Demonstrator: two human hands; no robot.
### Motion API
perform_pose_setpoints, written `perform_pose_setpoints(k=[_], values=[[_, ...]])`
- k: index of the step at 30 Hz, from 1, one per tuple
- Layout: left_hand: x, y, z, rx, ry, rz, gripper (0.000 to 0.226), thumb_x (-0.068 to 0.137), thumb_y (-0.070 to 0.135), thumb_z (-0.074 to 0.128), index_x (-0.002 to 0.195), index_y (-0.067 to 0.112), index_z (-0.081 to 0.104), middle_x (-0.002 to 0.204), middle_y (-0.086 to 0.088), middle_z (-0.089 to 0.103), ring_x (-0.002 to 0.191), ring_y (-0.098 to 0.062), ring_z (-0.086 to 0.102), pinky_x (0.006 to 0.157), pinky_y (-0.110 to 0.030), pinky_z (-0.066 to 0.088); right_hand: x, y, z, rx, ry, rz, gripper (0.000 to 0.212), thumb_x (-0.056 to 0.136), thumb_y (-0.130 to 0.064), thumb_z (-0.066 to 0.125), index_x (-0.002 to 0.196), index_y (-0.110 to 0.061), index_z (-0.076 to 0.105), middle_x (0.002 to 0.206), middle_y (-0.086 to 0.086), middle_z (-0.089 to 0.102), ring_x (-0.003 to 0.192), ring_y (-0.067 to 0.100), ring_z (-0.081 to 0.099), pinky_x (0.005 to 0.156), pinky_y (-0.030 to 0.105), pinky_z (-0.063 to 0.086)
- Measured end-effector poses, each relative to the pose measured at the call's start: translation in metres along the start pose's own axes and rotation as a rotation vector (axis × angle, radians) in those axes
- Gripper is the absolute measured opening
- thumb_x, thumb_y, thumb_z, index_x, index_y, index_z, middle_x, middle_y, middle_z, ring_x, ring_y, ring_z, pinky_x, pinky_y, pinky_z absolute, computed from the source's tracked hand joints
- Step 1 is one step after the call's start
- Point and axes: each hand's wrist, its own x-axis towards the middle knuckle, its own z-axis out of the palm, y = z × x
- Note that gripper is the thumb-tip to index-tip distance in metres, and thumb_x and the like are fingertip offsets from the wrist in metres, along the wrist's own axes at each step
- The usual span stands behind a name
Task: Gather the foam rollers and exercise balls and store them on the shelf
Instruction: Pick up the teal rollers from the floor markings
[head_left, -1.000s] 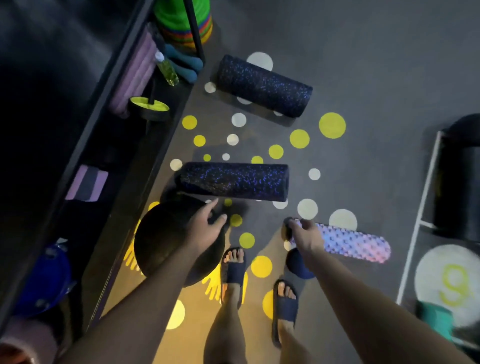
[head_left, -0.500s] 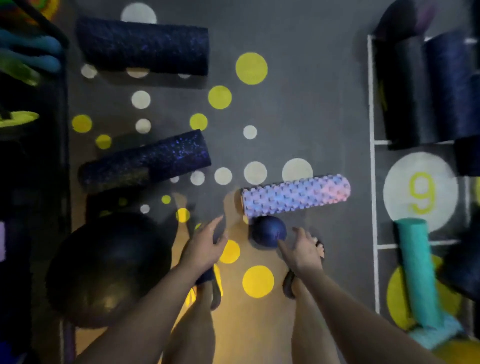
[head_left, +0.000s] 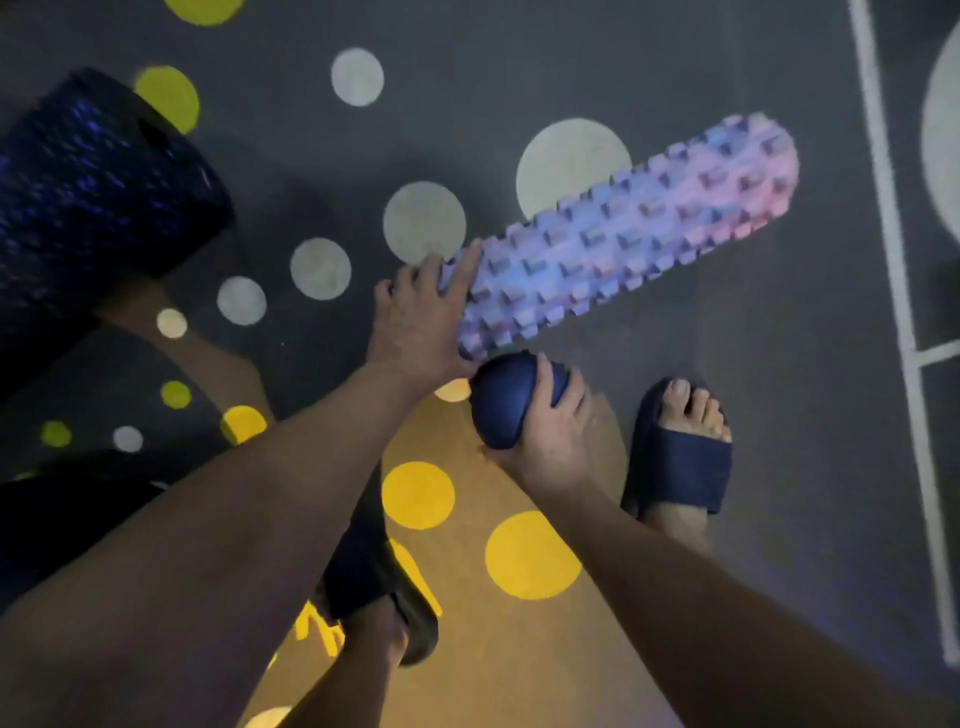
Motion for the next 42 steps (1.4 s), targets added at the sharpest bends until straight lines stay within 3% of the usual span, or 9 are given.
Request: perform_pose_setpoints(k=[6, 10, 13, 15, 19, 25, 30, 35, 42], values=[[-0.074, -0.065, -0.048, 0.035, -0.082, -0.064, 0.122, 0.062, 0.061, 0.081, 0.160, 0.029, 0.015, 0.141, -0.011, 0.044, 0.123, -0.037, 0.048, 0.093, -0.049, 0.041, -0.016, -0.010, -0.062, -0.157, -0.088, -0.016, 0.125, 0.052, -0.054, 0.091, 0.147, -0.023, 0.016, 0.132, 0.014, 0.029, 0.120, 0.044, 0.038, 0.090, 0.052, 0.048], [-0.152, -0.164, -0.093, 0.167, -0.125, -0.178, 0.119, 0.055, 0.057, 0.088, 0.151, 0.028, 0.024, 0.136, -0.012, 0.051, 0.120, -0.036, 0.052, 0.094, -0.060, 0.043, -0.057, -0.030, -0.114, -0.438, -0.100, -0.121, 0.123, 0.055, -0.058, 0.083, 0.149, -0.028, 0.011, 0.130, 0.012, 0.029, 0.119, 0.039, 0.039, 0.084, 0.047, 0.047], [-0.199, -0.231, -0.108, 0.190, -0.233, -0.341, 0.104, 0.083, 0.049, 0.076, 0.163, 0.025, 0.015, 0.167, -0.016, 0.019, 0.156, -0.034, 0.017, 0.114, -0.075, 0.014, -0.076, -0.056, -0.139, -0.544, -0.128, -0.160, 0.124, 0.054, -0.061, 0.081, 0.150, -0.029, 0.010, 0.134, 0.011, 0.026, 0.123, 0.037, 0.036, 0.087, 0.045, 0.047], [-0.220, -0.258, -0.107, 0.188, -0.264, -0.487, 0.089, 0.097, 0.031, 0.065, 0.165, 0.023, 0.009, 0.171, -0.018, -0.006, 0.159, -0.036, -0.006, 0.119, -0.072, 0.001, -0.081, -0.083, -0.143, -0.543, -0.133, -0.194, 0.125, 0.051, -0.059, 0.083, 0.149, -0.029, 0.012, 0.134, 0.011, 0.027, 0.122, 0.037, 0.037, 0.085, 0.045, 0.051], [-0.240, -0.256, -0.094, 0.017, -0.186, -0.681, 0.072, 0.102, 0.014, 0.052, 0.163, 0.024, 0.016, 0.171, -0.019, -0.006, 0.159, -0.035, -0.001, 0.124, -0.065, 0.006, -0.074, -0.144, -0.125, -0.488, -0.093, -0.237, 0.123, 0.048, -0.057, 0.087, 0.146, -0.027, 0.020, 0.131, 0.011, 0.032, 0.120, 0.040, 0.039, 0.083, 0.048, 0.051], [-0.270, -0.242, -0.058, -0.156, -0.287, -0.899, 0.060, 0.099, 0.048, 0.048, 0.155, 0.031, 0.035, 0.170, -0.013, 0.012, 0.157, -0.040, 0.004, 0.121, -0.069, 0.002, -0.047, -0.228, -0.061, -0.563, -0.089, -0.415, 0.119, 0.051, -0.056, 0.086, 0.146, -0.024, 0.022, 0.125, 0.011, 0.035, 0.113, 0.039, 0.043, 0.076, 0.045, 0.051], [-0.305, -0.237, -0.039, -0.022, -0.297, -0.685, 0.063, 0.103, 0.055, 0.031, 0.162, 0.033, 0.022, 0.171, -0.007, 0.017, 0.157, -0.039, 0.006, 0.120, -0.071, 0.005, -0.031, -0.261, 0.016, -0.602, -0.132, -0.488, 0.127, 0.052, -0.055, 0.088, 0.150, -0.027, 0.013, 0.131, 0.013, 0.031, 0.116, 0.039, 0.041, 0.077, 0.047, 0.054], [-0.299, -0.234, -0.033, 0.022, -0.347, -0.614, 0.060, 0.103, 0.053, 0.030, 0.160, 0.034, 0.029, 0.170, -0.005, 0.022, 0.158, -0.033, 0.008, 0.119, -0.070, 0.003, -0.022, -0.259, 0.078, -0.645, -0.252, -0.484, 0.120, 0.076, -0.050, 0.079, 0.158, -0.023, -0.004, 0.153, 0.020, 0.016, 0.134, 0.045, 0.032, 0.091, 0.052, 0.053], [-0.269, -0.193, -0.074, -0.242, -0.383, -0.585, 0.061, 0.105, 0.048, 0.040, 0.160, 0.027, 0.027, 0.172, -0.002, 0.012, 0.159, -0.020, 0.007, 0.123, -0.061, 0.015, -0.070, -0.210, -0.039, -0.420, -0.324, -0.624, 0.089, 0.094, -0.033, 0.064, 0.161, -0.018, 0.007, 0.162, 0.011, 0.021, 0.135, 0.039, 0.047, 0.105, 0.046, 0.046]])
